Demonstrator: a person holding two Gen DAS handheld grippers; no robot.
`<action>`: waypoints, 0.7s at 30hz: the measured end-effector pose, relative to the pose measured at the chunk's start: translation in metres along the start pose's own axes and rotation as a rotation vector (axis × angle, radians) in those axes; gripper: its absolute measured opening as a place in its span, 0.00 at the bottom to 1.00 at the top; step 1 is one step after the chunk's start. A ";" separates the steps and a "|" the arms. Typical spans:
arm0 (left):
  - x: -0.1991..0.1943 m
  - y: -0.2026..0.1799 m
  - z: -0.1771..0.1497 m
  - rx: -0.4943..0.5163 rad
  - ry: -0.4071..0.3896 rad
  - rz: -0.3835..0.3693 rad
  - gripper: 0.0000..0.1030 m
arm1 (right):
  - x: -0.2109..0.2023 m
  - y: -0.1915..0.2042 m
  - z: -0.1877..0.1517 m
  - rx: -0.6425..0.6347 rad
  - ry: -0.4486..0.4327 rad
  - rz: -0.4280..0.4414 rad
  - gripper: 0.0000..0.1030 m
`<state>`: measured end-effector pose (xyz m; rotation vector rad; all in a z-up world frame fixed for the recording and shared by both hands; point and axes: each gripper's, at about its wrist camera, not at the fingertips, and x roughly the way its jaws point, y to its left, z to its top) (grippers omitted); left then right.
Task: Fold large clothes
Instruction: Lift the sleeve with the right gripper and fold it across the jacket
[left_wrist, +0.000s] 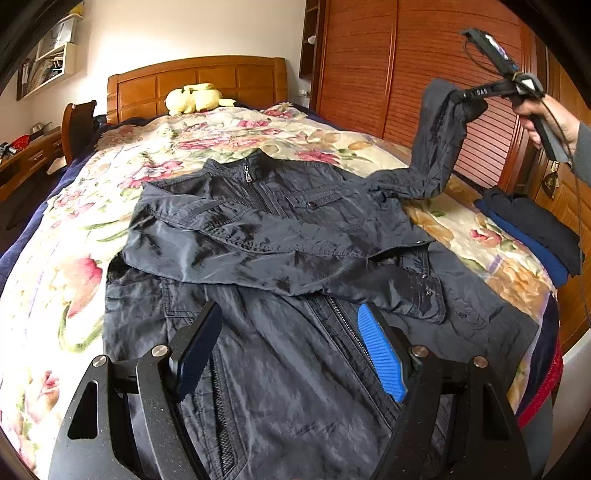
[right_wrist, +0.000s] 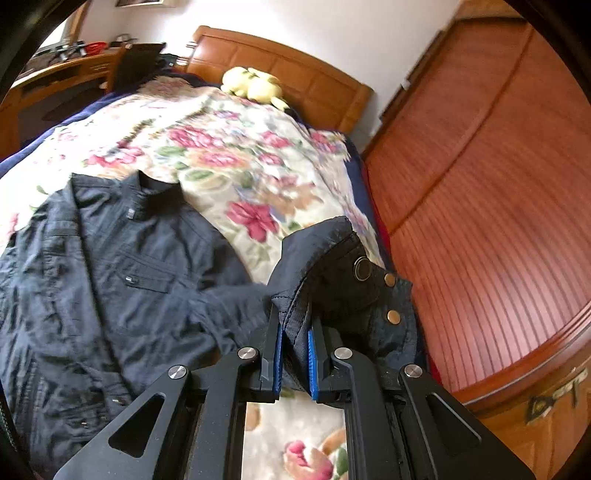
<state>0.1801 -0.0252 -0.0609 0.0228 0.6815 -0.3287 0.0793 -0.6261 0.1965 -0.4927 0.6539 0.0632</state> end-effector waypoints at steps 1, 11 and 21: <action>-0.002 0.001 0.000 0.000 -0.003 0.002 0.75 | -0.011 0.008 0.002 -0.011 -0.011 0.002 0.10; -0.022 0.023 -0.013 -0.019 -0.009 0.032 0.75 | -0.079 0.074 0.004 -0.097 -0.097 0.036 0.10; -0.039 0.052 -0.018 -0.058 -0.029 0.073 0.75 | -0.094 0.109 -0.004 -0.158 -0.114 0.099 0.10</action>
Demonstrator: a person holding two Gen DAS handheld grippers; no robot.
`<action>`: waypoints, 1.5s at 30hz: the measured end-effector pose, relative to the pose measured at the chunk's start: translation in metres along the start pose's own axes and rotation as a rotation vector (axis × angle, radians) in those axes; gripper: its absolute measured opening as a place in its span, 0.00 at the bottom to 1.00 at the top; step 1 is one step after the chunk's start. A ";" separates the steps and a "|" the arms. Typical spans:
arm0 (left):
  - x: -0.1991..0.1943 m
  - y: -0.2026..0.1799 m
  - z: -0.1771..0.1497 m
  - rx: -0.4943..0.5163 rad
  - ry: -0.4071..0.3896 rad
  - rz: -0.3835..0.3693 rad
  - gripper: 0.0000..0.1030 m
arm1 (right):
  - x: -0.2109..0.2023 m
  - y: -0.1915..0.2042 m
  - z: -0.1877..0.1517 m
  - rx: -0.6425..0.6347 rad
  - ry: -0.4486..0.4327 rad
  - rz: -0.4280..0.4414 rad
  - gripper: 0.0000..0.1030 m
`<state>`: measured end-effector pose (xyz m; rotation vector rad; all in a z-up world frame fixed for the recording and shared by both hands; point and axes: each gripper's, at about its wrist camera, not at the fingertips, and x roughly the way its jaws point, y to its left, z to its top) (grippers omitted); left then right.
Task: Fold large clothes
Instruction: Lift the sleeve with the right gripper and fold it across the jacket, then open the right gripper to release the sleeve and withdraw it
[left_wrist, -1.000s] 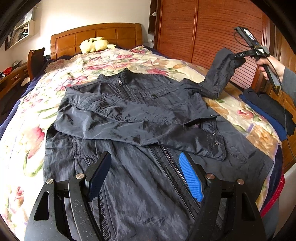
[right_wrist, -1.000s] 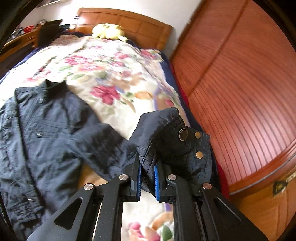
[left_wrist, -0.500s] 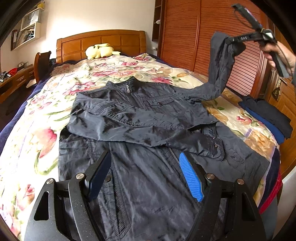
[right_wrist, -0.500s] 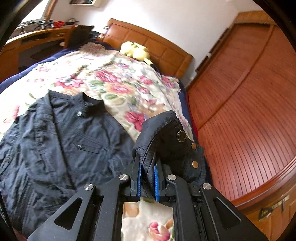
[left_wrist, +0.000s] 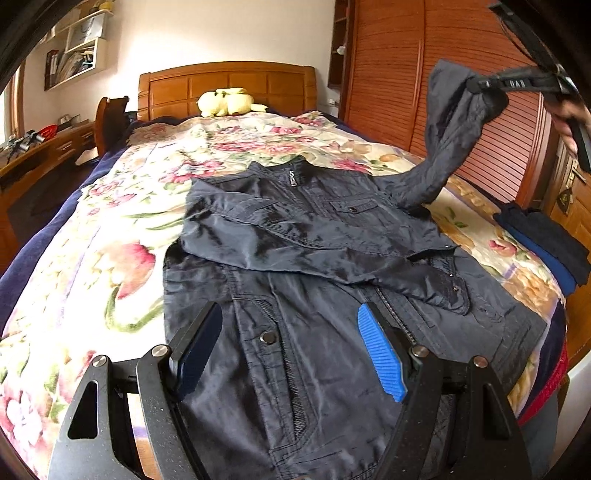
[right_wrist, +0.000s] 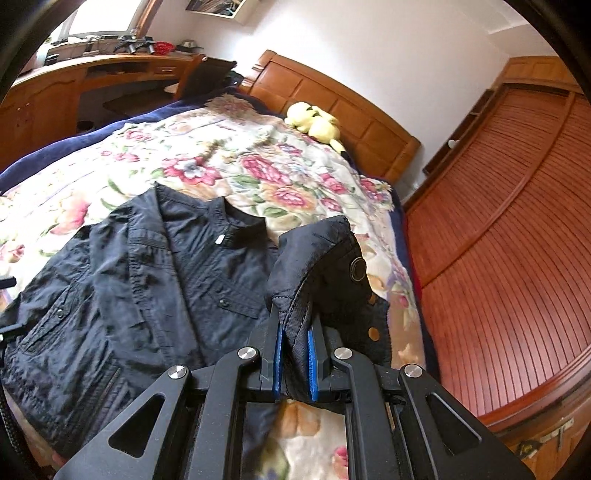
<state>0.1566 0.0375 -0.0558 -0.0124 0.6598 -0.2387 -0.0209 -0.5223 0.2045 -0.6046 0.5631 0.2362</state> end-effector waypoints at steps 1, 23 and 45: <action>-0.001 0.002 0.000 -0.002 -0.001 0.002 0.75 | 0.001 0.003 0.000 0.001 0.000 0.008 0.10; -0.002 0.012 0.003 -0.026 -0.009 0.007 0.75 | 0.006 0.046 -0.064 0.063 -0.002 0.403 0.11; 0.002 0.014 0.004 -0.033 -0.004 0.016 0.75 | 0.057 0.068 -0.111 0.172 0.037 0.437 0.55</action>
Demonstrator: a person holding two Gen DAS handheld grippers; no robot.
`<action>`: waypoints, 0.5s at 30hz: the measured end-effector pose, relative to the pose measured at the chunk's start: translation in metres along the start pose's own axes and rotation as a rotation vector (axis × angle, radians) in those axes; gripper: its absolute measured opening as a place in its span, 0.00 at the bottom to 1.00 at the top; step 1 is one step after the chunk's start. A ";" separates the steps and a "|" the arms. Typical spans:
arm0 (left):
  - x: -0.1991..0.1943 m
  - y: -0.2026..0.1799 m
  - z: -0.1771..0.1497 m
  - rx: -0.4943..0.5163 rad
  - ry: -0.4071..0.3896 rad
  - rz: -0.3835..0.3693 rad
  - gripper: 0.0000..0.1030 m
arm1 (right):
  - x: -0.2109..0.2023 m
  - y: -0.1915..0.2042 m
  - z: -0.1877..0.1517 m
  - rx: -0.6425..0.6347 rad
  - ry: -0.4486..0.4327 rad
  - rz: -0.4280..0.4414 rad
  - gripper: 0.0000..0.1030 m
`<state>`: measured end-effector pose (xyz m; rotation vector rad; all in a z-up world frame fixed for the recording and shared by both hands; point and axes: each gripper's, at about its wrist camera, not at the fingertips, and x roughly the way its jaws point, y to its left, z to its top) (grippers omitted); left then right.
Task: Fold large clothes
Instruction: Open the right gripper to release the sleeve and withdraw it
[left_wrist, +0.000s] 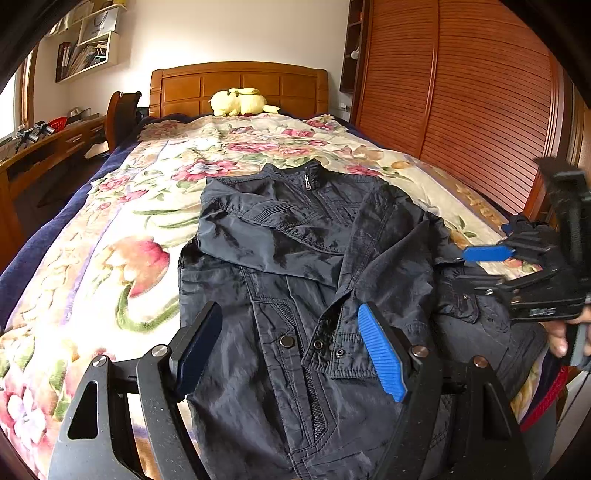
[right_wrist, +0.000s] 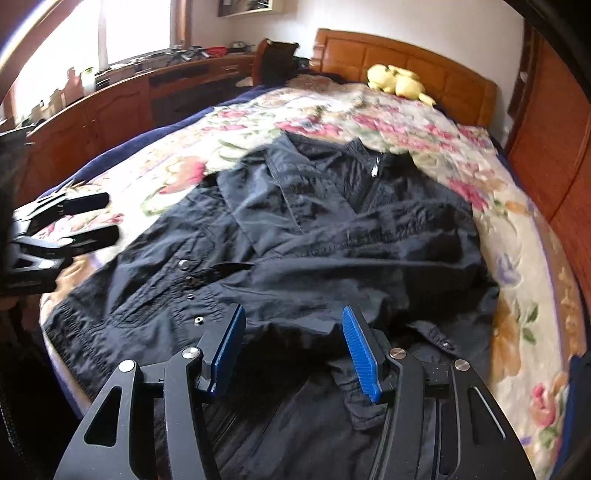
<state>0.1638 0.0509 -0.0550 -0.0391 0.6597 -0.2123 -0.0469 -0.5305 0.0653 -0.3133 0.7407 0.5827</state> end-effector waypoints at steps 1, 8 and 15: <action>0.000 0.001 0.000 -0.001 0.001 0.000 0.75 | 0.009 0.000 -0.002 0.011 0.011 0.001 0.55; 0.000 0.004 -0.001 -0.006 0.003 0.004 0.75 | 0.045 0.025 -0.006 0.033 0.033 0.108 0.52; 0.000 0.003 -0.001 0.000 0.004 0.004 0.75 | 0.076 0.047 -0.023 0.020 0.140 0.123 0.48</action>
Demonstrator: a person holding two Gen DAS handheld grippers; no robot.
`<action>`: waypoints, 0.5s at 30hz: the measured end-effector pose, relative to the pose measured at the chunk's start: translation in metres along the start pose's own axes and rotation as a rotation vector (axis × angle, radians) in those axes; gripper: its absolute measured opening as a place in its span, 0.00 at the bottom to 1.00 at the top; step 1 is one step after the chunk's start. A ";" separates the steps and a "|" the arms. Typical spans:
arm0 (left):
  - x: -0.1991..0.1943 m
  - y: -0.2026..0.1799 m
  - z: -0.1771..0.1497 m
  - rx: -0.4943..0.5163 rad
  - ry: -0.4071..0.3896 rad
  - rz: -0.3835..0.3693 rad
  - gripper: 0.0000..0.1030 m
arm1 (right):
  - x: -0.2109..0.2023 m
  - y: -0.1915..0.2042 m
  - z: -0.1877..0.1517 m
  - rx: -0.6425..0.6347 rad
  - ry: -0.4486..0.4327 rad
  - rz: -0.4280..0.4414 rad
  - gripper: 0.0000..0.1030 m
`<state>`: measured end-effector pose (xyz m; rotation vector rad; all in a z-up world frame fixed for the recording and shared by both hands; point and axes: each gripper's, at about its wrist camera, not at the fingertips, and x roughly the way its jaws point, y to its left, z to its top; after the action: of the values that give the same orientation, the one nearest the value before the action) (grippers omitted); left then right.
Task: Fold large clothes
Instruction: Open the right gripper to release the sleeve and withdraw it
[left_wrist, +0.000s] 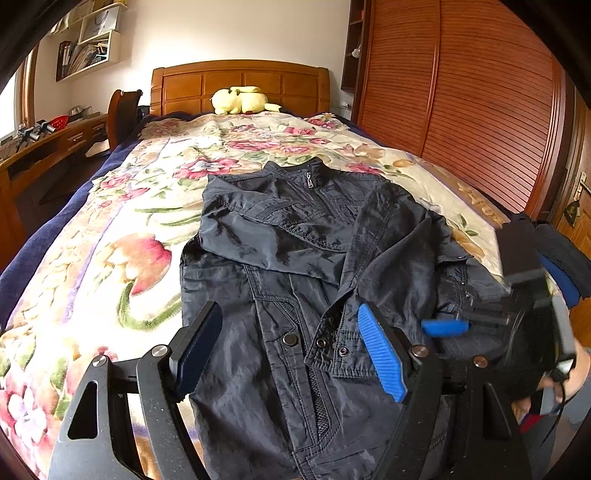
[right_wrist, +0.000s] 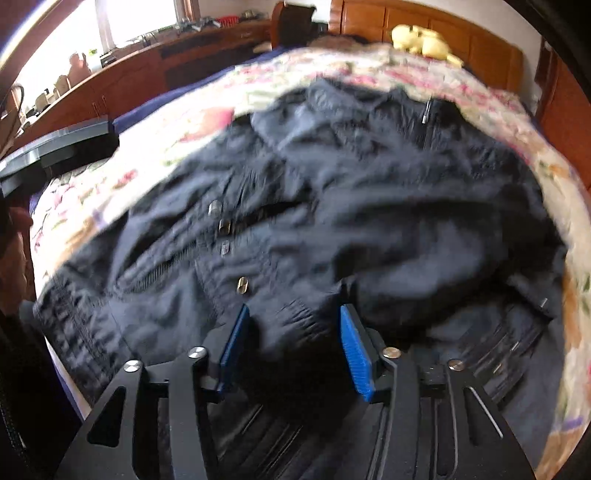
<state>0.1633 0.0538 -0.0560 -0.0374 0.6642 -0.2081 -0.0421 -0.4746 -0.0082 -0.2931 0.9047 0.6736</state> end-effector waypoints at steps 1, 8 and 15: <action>0.000 0.000 0.000 0.001 0.000 0.001 0.75 | 0.005 0.002 -0.005 -0.003 0.016 -0.003 0.47; 0.003 -0.003 -0.001 0.004 0.009 0.004 0.75 | 0.002 -0.004 -0.014 0.014 0.002 0.029 0.39; 0.021 -0.012 -0.007 0.026 0.054 0.005 0.75 | -0.033 -0.022 -0.017 0.043 -0.111 0.026 0.40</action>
<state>0.1727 0.0383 -0.0735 -0.0055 0.7156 -0.2138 -0.0526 -0.5134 0.0072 -0.2036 0.8175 0.6868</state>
